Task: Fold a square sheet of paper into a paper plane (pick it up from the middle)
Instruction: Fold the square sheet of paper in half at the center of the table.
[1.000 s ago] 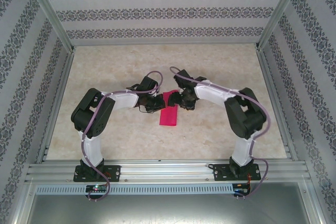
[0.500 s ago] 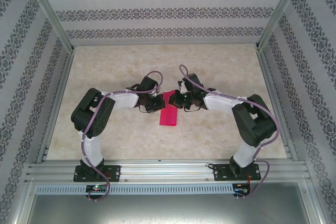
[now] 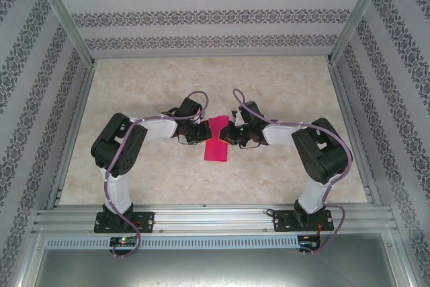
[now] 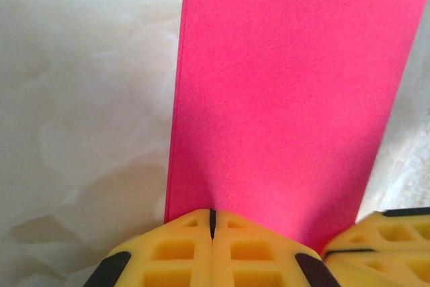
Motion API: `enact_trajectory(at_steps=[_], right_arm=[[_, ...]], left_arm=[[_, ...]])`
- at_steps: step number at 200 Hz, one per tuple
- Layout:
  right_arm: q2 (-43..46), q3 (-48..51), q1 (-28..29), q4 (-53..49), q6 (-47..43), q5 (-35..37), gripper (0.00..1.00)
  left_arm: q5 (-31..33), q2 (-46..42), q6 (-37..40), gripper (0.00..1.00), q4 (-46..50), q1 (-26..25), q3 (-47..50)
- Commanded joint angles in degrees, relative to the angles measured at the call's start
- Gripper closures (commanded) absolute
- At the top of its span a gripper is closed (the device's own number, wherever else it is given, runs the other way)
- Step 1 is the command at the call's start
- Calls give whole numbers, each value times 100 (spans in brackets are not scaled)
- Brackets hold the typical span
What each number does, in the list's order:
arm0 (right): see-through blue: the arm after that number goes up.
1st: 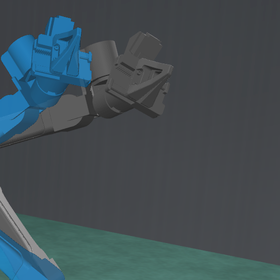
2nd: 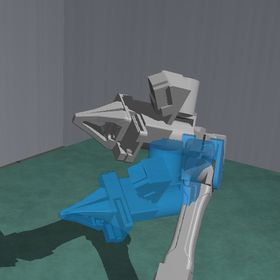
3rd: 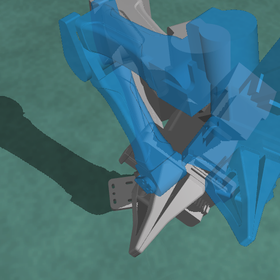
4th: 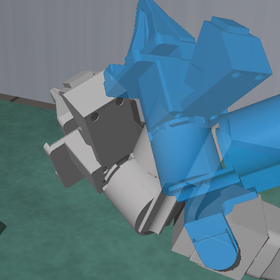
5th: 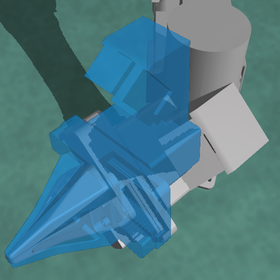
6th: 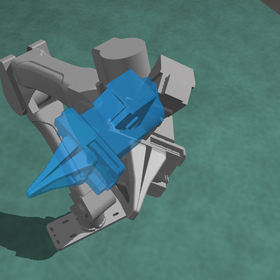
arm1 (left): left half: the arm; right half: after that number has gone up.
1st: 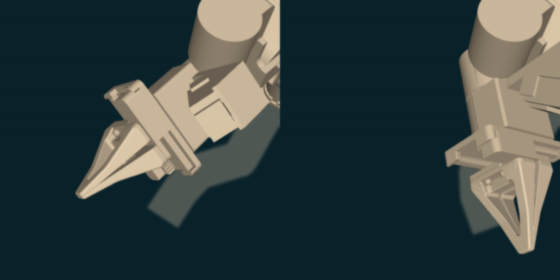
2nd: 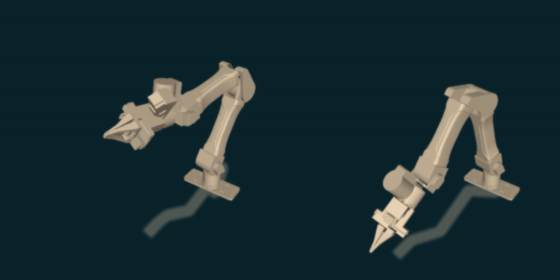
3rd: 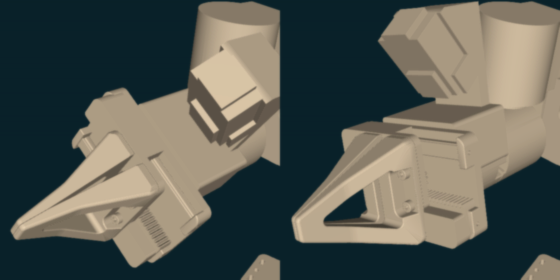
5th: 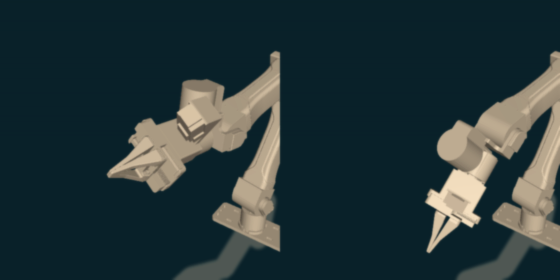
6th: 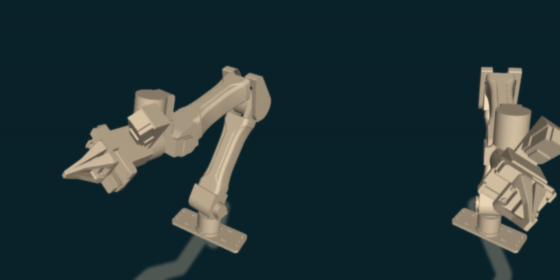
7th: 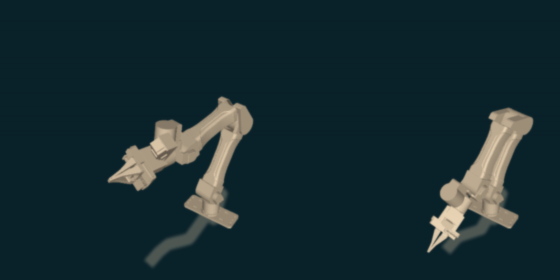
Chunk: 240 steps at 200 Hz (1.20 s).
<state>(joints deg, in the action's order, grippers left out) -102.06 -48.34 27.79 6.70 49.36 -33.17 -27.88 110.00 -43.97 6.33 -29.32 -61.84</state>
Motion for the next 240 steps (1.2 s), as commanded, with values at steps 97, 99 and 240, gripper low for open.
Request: enact_trajectory(at_steps=[97, 99, 240], right_arm=[[-96, 909, -278, 686, -243, -80, 89], [-56, 899, -282, 695, -243, -101, 89], [230, 1419, 25, 916, -326, -160, 89]], left_arm=[[254, 295, 111, 100, 468, -92, 134], [260, 295, 111, 100, 466, -91, 126], [231, 292, 151, 100, 471, -91, 141]])
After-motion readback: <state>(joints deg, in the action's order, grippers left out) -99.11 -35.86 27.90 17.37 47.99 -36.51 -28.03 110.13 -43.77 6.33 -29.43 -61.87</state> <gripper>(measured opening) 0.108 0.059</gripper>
